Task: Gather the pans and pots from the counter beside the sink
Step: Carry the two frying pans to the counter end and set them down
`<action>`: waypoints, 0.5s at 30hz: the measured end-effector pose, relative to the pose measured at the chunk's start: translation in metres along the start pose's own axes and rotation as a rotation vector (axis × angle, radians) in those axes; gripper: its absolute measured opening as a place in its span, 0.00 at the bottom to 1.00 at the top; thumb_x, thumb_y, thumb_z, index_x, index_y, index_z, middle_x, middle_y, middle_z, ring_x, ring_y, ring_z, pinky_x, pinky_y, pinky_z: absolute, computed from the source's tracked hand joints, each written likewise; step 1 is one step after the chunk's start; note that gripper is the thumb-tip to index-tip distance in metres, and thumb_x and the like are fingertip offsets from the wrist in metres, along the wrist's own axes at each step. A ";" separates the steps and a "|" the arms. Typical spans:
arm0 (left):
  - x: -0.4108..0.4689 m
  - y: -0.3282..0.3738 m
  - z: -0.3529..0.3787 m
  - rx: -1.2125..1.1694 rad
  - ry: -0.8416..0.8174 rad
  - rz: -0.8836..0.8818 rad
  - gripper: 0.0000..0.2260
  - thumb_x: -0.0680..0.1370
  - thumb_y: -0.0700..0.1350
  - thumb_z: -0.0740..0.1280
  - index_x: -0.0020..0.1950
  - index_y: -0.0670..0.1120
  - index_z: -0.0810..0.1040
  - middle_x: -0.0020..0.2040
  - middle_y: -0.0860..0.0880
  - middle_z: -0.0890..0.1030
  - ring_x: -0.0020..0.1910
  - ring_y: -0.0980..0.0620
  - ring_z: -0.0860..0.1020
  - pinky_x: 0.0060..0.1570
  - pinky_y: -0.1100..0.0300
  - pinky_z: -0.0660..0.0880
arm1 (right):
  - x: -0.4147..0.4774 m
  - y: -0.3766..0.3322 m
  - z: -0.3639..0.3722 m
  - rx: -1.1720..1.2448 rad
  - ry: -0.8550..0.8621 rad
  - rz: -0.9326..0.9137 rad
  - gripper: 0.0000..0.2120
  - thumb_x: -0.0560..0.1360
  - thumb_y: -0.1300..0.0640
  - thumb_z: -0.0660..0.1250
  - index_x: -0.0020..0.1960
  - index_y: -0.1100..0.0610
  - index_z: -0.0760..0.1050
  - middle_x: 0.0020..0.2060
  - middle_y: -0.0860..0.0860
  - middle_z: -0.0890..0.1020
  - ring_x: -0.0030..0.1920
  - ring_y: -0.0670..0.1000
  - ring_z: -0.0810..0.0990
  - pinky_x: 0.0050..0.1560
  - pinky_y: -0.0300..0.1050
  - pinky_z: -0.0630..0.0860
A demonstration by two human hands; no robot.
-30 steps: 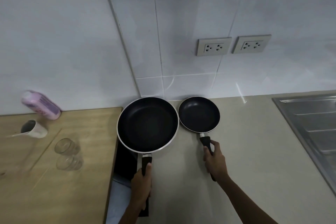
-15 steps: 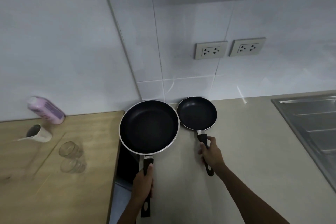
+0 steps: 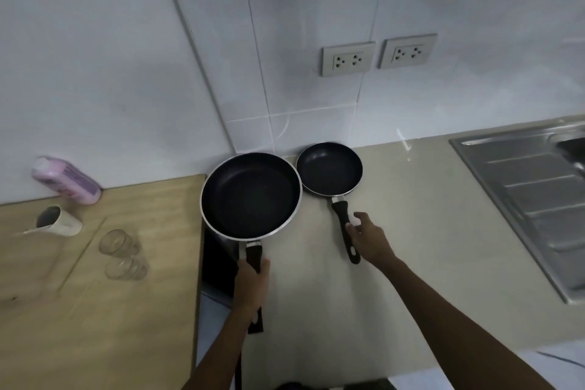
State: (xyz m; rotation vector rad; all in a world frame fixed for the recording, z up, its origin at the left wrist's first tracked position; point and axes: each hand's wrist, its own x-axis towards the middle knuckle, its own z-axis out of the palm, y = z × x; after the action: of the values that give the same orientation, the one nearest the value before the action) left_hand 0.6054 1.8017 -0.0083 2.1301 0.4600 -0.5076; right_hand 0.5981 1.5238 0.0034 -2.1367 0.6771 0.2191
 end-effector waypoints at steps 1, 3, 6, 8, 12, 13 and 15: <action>-0.003 0.002 0.003 0.011 0.012 0.009 0.30 0.82 0.54 0.65 0.76 0.37 0.64 0.68 0.36 0.76 0.65 0.37 0.77 0.59 0.53 0.73 | -0.005 0.001 -0.002 -0.015 -0.008 -0.021 0.22 0.83 0.49 0.60 0.73 0.58 0.66 0.53 0.59 0.84 0.46 0.58 0.82 0.49 0.52 0.79; -0.011 0.006 0.009 0.161 0.050 0.017 0.34 0.80 0.56 0.66 0.79 0.38 0.60 0.73 0.36 0.72 0.69 0.36 0.73 0.68 0.44 0.71 | -0.017 0.008 -0.006 -0.105 -0.013 -0.074 0.23 0.83 0.49 0.60 0.74 0.58 0.66 0.61 0.61 0.81 0.57 0.61 0.81 0.58 0.57 0.79; -0.029 0.011 0.019 0.499 0.169 0.083 0.35 0.80 0.59 0.64 0.80 0.41 0.59 0.78 0.39 0.64 0.75 0.37 0.66 0.72 0.40 0.64 | -0.035 0.020 -0.012 -0.278 -0.010 -0.190 0.24 0.83 0.48 0.60 0.75 0.58 0.65 0.65 0.62 0.78 0.63 0.63 0.77 0.62 0.58 0.76; -0.044 0.015 0.031 0.591 0.206 0.187 0.33 0.80 0.60 0.63 0.80 0.44 0.60 0.81 0.40 0.59 0.79 0.39 0.60 0.75 0.39 0.57 | -0.048 0.029 -0.019 -0.388 -0.010 -0.268 0.24 0.83 0.48 0.60 0.76 0.57 0.65 0.65 0.61 0.78 0.62 0.64 0.77 0.60 0.58 0.77; -0.085 0.031 0.077 0.682 0.115 0.383 0.33 0.81 0.62 0.60 0.82 0.49 0.59 0.83 0.43 0.55 0.82 0.41 0.52 0.78 0.38 0.55 | -0.071 0.063 -0.046 -0.616 0.033 -0.419 0.27 0.82 0.46 0.59 0.78 0.54 0.63 0.73 0.56 0.73 0.70 0.61 0.72 0.67 0.56 0.71; -0.098 0.039 0.092 0.703 0.091 0.442 0.32 0.80 0.63 0.59 0.81 0.51 0.59 0.84 0.44 0.54 0.82 0.42 0.51 0.78 0.38 0.54 | -0.078 0.075 -0.057 -0.651 0.049 -0.436 0.27 0.82 0.44 0.58 0.78 0.53 0.62 0.74 0.55 0.71 0.73 0.60 0.70 0.70 0.57 0.68; -0.128 0.056 0.127 0.771 0.066 0.594 0.32 0.80 0.65 0.57 0.81 0.53 0.61 0.84 0.46 0.55 0.82 0.44 0.53 0.77 0.38 0.51 | -0.094 0.104 -0.085 -0.703 0.093 -0.442 0.27 0.82 0.43 0.56 0.79 0.53 0.62 0.76 0.55 0.69 0.75 0.61 0.66 0.73 0.62 0.64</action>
State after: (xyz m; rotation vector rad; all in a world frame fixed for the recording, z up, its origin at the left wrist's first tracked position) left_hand 0.5010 1.6486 0.0264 2.8550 -0.4177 -0.2833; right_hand 0.4563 1.4435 0.0196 -2.9194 0.1576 0.1232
